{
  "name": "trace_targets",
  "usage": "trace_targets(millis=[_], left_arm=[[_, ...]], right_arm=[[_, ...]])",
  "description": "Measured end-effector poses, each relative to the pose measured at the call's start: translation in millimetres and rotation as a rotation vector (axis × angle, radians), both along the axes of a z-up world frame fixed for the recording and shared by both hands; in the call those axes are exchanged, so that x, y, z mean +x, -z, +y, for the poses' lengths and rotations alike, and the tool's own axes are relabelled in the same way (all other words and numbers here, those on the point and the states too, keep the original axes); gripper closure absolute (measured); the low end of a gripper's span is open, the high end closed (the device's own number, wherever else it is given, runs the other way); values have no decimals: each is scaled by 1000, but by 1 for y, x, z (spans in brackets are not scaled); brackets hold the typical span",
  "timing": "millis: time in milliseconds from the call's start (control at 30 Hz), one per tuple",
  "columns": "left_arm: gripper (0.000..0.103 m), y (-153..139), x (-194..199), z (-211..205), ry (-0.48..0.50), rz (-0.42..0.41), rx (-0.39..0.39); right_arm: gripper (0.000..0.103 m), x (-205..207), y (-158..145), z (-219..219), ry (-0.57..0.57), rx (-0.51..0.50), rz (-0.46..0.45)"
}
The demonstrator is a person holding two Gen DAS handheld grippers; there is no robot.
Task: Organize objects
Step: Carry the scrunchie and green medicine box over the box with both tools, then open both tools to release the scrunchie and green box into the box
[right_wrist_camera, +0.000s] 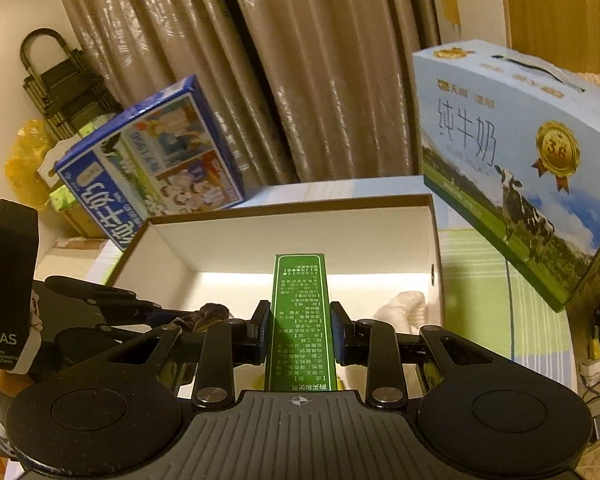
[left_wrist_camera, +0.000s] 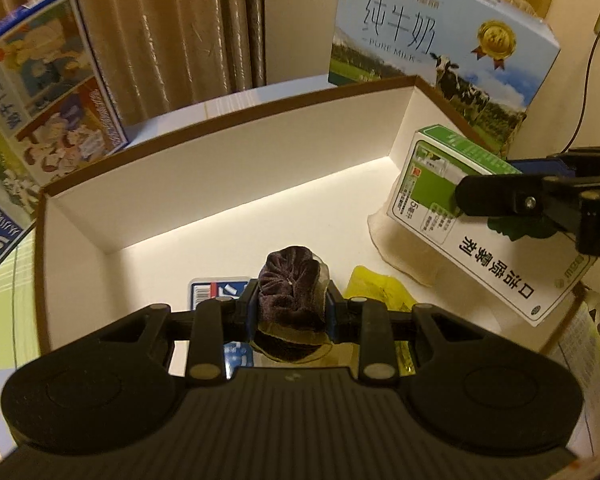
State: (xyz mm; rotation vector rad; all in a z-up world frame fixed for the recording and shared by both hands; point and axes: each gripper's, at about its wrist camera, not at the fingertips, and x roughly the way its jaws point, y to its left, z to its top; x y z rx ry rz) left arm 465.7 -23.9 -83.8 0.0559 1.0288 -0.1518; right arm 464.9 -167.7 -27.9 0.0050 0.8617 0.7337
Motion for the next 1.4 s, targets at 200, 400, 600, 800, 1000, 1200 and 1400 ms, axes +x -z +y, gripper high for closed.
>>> trace_targets(millis=[200, 400, 600, 800, 1000, 1200, 1400], left_arm=[[75, 16, 17, -7, 5, 23, 6], [74, 27, 32, -13, 8, 34, 25], [45, 19, 40, -15, -4, 13, 32], [34, -6, 43, -6, -31, -22, 27], [26, -19, 27, 16, -56, -22, 53], [26, -29, 8, 33, -82, -29, 59], [25, -34, -7, 44, -114, -35, 47]], right_arm=[[76, 10, 8, -2, 18, -7, 9], [76, 17, 13, -5, 32, -10, 12], [76, 21, 17, -7, 41, -9, 14], [76, 23, 18, -6, 38, -8, 13], [76, 29, 27, 7, 13, -38, 36], [76, 38, 43, 28, -24, -94, 51], [76, 49, 52, 41, 2, -73, -6]])
